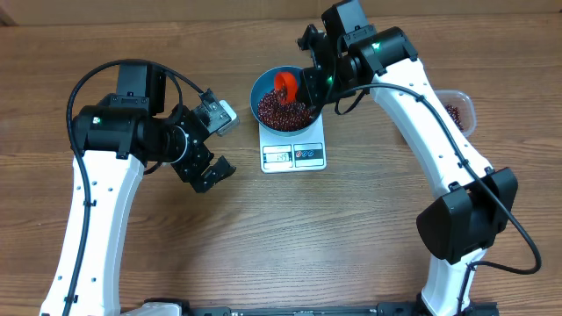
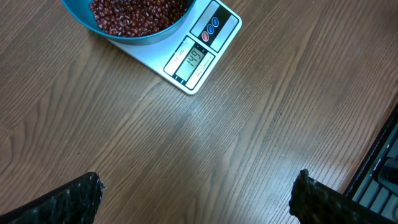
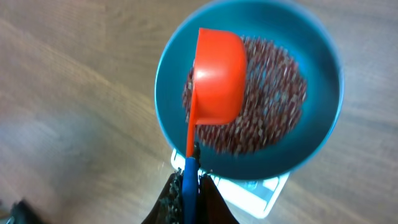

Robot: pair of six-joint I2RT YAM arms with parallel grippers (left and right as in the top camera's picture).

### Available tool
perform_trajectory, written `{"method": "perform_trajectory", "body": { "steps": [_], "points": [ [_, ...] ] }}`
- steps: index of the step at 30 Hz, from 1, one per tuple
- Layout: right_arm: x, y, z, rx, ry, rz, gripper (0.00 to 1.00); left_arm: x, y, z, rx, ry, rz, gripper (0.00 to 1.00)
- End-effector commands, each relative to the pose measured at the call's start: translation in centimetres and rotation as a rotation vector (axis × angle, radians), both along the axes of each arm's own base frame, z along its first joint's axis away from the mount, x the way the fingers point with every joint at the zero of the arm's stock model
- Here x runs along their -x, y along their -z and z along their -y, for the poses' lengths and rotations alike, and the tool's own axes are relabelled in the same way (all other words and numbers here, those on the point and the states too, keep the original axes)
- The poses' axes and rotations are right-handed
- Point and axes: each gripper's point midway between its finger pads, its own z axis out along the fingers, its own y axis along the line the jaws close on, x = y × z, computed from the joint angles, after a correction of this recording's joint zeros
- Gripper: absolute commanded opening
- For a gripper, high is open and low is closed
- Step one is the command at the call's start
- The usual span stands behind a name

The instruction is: Scoop item into bowl and weigh 150g on scale

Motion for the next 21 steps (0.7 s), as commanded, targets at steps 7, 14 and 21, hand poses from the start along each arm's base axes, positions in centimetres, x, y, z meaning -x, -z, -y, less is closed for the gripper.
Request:
{"method": "perform_trajectory", "body": {
  "steps": [7,14,21],
  "points": [
    [0.5,-0.9,-0.5,-0.036,-0.003,-0.009,0.04,-0.2,-1.0,0.0,0.008,-0.009,0.029,1.00],
    [0.8,-1.4,-1.0,-0.079,-0.024,-0.019,0.04,-0.2,-1.0,0.0,0.008,-0.009,0.029,1.00],
    [1.6,-1.6,-1.6,-0.119,-0.047,-0.054,0.04,-0.2,-1.0,0.0,0.008,-0.009,0.029,1.00]
  ]
}}
